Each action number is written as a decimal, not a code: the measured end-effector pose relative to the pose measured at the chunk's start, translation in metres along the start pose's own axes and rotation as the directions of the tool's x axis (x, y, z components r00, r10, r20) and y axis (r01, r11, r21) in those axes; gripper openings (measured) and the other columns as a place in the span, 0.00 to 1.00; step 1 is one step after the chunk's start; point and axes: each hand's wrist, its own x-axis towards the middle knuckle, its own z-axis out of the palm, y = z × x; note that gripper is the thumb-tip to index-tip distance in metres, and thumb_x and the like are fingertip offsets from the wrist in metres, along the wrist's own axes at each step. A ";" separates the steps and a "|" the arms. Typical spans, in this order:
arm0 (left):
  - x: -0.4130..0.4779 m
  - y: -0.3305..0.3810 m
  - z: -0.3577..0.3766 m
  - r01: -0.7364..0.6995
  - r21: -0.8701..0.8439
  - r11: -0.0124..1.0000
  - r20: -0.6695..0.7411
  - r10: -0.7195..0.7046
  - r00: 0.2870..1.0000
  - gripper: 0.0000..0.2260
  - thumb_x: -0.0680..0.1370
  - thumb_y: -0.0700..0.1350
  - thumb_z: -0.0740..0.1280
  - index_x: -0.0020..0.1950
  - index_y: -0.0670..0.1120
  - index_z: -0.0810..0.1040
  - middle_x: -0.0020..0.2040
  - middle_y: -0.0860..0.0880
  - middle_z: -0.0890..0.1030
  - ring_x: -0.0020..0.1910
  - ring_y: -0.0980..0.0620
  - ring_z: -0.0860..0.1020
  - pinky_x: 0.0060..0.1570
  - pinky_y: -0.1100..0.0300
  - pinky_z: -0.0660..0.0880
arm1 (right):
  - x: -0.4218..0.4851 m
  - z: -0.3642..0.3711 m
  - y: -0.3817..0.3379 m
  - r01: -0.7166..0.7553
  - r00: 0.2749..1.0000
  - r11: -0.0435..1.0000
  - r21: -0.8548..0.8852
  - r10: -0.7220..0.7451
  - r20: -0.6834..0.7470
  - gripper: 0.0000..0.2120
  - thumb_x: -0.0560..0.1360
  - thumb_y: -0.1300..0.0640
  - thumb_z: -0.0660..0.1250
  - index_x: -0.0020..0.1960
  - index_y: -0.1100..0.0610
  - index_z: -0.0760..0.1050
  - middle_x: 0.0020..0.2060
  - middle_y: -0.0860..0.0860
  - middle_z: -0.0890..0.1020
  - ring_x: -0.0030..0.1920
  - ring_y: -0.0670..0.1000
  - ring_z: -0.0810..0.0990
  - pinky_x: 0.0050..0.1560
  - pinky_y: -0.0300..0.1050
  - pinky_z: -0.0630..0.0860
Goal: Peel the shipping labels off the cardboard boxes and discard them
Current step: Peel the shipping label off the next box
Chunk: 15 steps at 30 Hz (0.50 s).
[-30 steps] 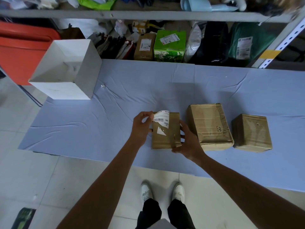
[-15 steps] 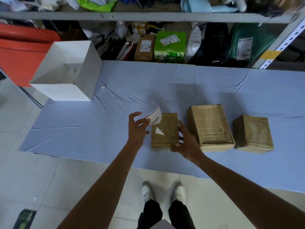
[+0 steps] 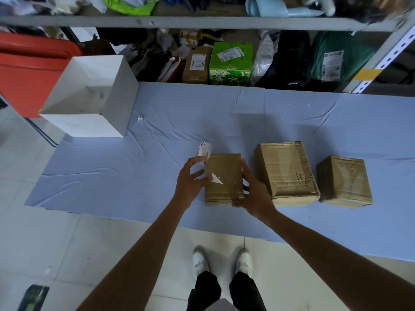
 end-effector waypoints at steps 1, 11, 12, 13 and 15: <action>-0.001 -0.001 0.001 -0.009 0.000 1.000 0.017 0.009 1.000 0.25 0.68 0.34 0.75 0.62 0.49 0.73 0.68 0.44 0.71 0.63 0.42 0.74 0.56 0.45 0.78 | 0.000 0.001 -0.002 0.000 1.000 1.000 -0.009 0.000 -0.005 0.55 0.64 0.65 0.78 0.78 0.51 0.46 0.62 0.46 0.72 0.55 0.50 0.79 0.42 0.41 0.82; -0.001 -0.006 0.006 -0.069 0.163 0.984 -0.094 0.085 0.992 0.23 0.76 0.35 0.67 0.69 0.47 0.68 0.55 0.71 0.74 0.58 0.54 0.77 0.60 0.42 0.75 | -0.002 0.007 -0.001 -0.012 0.999 0.999 0.038 0.014 -0.052 0.52 0.64 0.68 0.77 0.78 0.52 0.50 0.57 0.45 0.74 0.55 0.44 0.76 0.38 0.24 0.75; -0.002 -0.006 0.005 -0.076 0.181 0.981 -0.086 0.093 0.992 0.25 0.75 0.37 0.70 0.69 0.48 0.68 0.58 0.70 0.72 0.62 0.53 0.74 0.61 0.42 0.74 | -0.003 0.007 -0.001 -0.013 0.999 0.999 0.042 0.015 -0.046 0.53 0.64 0.68 0.77 0.78 0.52 0.50 0.58 0.46 0.75 0.56 0.44 0.76 0.38 0.24 0.75; -0.004 -0.006 0.004 -0.086 0.196 0.977 -0.074 0.102 0.992 0.27 0.73 0.40 0.72 0.69 0.49 0.68 0.61 0.67 0.71 0.64 0.54 0.72 0.62 0.43 0.73 | -0.003 0.007 -0.001 -0.010 0.999 0.999 0.043 0.012 -0.040 0.53 0.64 0.69 0.77 0.78 0.51 0.50 0.58 0.47 0.76 0.56 0.45 0.77 0.39 0.25 0.75; -0.008 -0.004 0.004 -0.079 0.223 0.972 -0.076 0.098 0.992 0.29 0.68 0.44 0.74 0.68 0.49 0.69 0.63 0.60 0.69 0.65 0.53 0.70 0.63 0.47 0.73 | -0.003 0.007 -0.001 -0.003 0.999 0.999 0.038 0.005 -0.038 0.52 0.64 0.68 0.78 0.77 0.51 0.51 0.57 0.49 0.78 0.55 0.45 0.78 0.40 0.27 0.77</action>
